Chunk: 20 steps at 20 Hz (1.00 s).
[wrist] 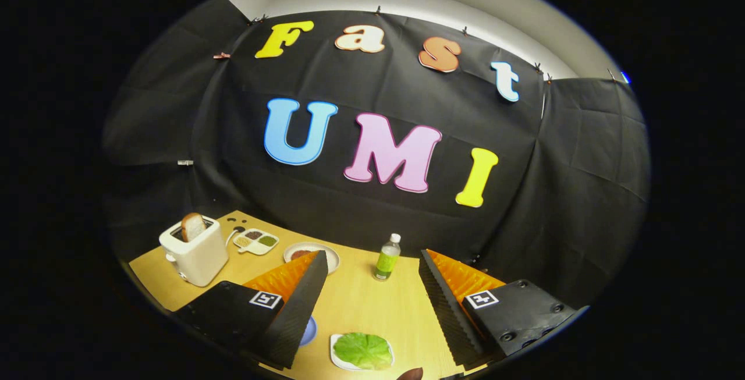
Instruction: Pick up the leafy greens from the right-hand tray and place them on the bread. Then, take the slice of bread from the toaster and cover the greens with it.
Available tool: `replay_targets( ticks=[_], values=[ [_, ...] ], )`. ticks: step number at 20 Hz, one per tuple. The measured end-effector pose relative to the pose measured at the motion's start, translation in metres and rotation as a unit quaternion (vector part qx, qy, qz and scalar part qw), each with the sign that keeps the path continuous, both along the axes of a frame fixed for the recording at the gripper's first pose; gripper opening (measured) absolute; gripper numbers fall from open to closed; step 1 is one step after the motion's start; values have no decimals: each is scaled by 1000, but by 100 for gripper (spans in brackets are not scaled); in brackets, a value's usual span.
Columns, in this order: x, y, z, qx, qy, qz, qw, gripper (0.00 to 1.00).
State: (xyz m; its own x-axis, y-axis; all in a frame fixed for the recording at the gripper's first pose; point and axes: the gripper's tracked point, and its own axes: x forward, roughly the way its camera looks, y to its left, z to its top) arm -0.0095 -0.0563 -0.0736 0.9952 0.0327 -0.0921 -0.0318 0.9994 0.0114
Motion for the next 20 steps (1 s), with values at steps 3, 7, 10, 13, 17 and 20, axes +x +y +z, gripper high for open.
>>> replay_targets(
  ticks=[3,7,10,13,17,20],
  values=[
    [-4,-23,-53,-13,33,13,999,98],
    [-8,-25,-153,-20,125,70,989,98],
    [-7,-10,-226,-25,200,117,972,97],
    [-5,9,-288,-34,266,164,949,94],
    [6,26,-325,-35,306,192,932,90],
    [16,34,-339,-43,321,211,922,88]
  ],
)
